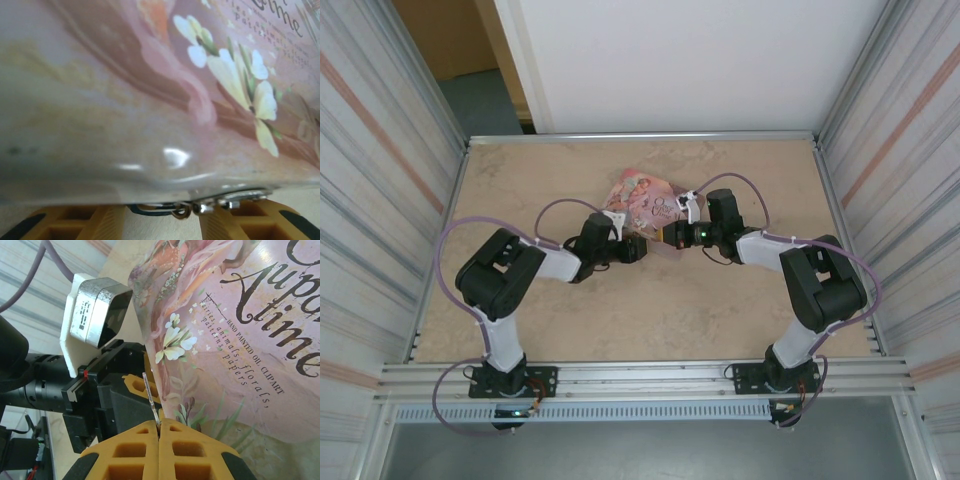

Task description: Unlock the padlock with the key

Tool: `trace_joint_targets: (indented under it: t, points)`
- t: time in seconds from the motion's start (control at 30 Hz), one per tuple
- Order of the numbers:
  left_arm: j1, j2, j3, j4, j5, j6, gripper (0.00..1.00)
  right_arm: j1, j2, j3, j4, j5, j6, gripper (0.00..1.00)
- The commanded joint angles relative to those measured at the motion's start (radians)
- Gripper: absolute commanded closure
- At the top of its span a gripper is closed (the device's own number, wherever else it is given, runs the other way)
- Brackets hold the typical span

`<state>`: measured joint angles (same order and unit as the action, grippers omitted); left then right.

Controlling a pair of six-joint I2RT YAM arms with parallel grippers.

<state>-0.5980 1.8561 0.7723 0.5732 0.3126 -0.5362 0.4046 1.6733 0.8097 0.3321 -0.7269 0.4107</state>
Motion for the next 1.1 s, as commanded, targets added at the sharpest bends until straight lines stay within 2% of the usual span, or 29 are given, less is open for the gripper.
trace_joint_targets:
  t: [0.0, 0.43, 0.7, 0.83, 1.07]
  points:
    - [-0.015, 0.015, 0.041, 0.030, -0.035, -0.016, 0.61, 0.019, 0.011, -0.004, -0.105, 0.021, 0.007, 1.00]
    - [-0.022, 0.024, 0.045, 0.054, -0.087, -0.077, 0.73, 0.020, -0.003, 0.000, -0.111, 0.020, 0.004, 1.00]
    - [-0.033, -0.035, 0.029, 0.020, -0.090, -0.069, 0.82, 0.020, -0.092, 0.020, -0.151, 0.028, -0.011, 1.00]
    - [-0.042, -0.079, 0.027, -0.023, -0.070, -0.076, 0.83, 0.020, -0.164, 0.019, -0.196, 0.046, -0.036, 1.00]
    - [-0.044, -0.157, 0.067, -0.228, -0.005, -0.133, 0.84, 0.047, -0.305, -0.051, -0.294, 0.123, -0.097, 1.00]
